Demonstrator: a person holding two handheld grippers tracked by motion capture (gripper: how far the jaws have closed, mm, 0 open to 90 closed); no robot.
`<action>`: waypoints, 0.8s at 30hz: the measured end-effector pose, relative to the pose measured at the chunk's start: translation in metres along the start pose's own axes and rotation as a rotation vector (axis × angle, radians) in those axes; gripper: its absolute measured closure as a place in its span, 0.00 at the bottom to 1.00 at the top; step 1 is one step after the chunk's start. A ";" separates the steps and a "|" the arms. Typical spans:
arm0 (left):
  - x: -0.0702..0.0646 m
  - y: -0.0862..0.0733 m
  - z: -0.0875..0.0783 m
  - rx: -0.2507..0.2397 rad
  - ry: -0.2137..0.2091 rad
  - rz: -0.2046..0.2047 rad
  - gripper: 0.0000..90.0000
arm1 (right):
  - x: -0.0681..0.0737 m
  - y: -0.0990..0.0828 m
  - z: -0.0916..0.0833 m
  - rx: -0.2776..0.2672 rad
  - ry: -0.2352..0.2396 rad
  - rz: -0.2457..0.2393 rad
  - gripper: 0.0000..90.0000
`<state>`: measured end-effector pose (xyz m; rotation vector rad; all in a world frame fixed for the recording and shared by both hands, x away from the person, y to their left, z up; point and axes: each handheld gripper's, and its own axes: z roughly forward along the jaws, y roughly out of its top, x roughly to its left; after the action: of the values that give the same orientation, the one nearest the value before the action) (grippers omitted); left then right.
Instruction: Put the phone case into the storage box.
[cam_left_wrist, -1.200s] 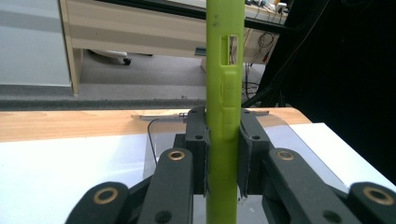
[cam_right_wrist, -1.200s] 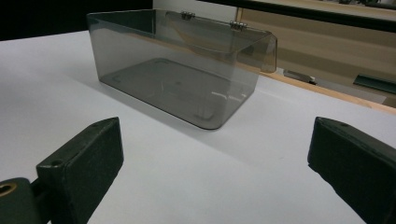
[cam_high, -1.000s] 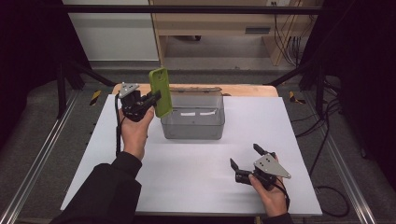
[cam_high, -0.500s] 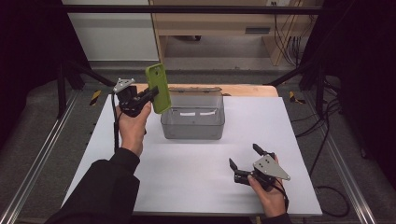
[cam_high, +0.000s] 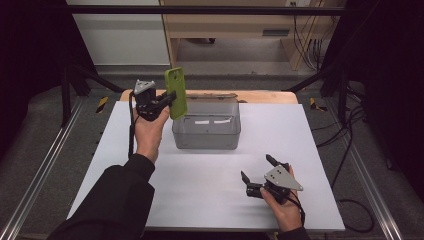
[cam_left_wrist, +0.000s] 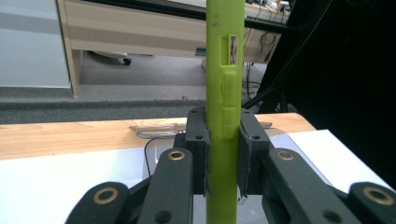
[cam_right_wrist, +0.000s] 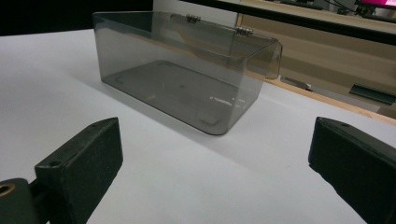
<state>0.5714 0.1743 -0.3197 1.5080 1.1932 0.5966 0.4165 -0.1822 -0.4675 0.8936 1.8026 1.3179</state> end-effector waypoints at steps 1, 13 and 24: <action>0.001 -0.002 0.003 0.006 0.006 -0.003 0.86 | 0.001 0.000 0.000 0.002 0.001 -0.007 0.04; -0.010 -0.015 0.012 0.022 0.034 0.047 0.86 | 0.000 0.005 -0.004 -0.025 0.017 -0.028 0.04; -0.017 -0.018 0.017 0.044 0.043 0.096 0.86 | -0.014 0.002 -0.015 -0.071 0.076 0.055 0.07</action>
<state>0.5735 0.1506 -0.3380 1.6039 1.1790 0.6736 0.4110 -0.2005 -0.4598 0.8713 1.7882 1.4593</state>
